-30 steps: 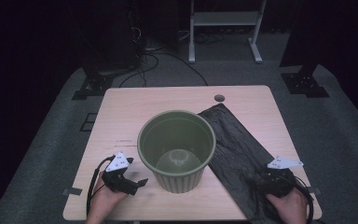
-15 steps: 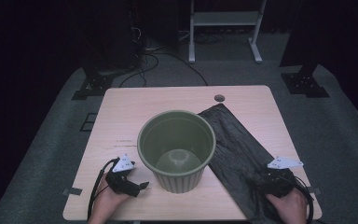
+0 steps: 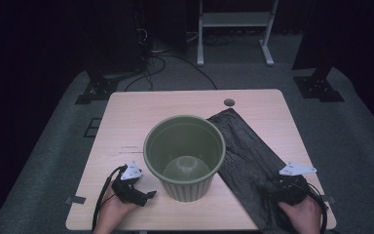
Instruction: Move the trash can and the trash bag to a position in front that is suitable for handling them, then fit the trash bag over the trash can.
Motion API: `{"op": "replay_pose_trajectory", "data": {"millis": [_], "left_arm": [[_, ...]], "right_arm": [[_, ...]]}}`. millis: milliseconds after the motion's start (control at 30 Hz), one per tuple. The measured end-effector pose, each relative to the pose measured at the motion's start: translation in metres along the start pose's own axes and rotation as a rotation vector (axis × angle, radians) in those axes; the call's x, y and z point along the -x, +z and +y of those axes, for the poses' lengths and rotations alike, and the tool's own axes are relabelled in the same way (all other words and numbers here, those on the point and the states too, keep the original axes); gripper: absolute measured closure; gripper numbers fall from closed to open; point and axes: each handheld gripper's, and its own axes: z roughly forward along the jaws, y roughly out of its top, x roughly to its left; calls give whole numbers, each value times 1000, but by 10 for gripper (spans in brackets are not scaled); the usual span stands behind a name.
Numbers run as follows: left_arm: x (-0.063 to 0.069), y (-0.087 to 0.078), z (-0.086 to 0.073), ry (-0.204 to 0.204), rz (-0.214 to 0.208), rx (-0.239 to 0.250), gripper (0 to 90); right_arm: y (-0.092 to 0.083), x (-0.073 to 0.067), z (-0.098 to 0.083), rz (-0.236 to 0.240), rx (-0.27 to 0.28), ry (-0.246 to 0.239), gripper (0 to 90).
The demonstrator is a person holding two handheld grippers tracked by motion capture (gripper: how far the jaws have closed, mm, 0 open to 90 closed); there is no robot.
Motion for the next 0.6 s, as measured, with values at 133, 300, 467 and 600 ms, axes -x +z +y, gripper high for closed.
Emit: {"op": "replay_pose_trajectory", "data": {"millis": [133, 300, 467, 600], "left_arm": [[0, 0, 0, 0, 0, 0, 0], [0, 0, 0, 1, -1, -1, 0], [0, 0, 0, 1, -1, 0, 0], [0, 0, 0, 1, -1, -1, 0]], "right_arm": [[-1, 2, 11, 0, 16, -9, 106], [2, 7, 27, -8, 25, -18, 105], [6, 15, 37, -9, 27, -13, 104], [13, 28, 40, -22, 25, 10, 103]]}}
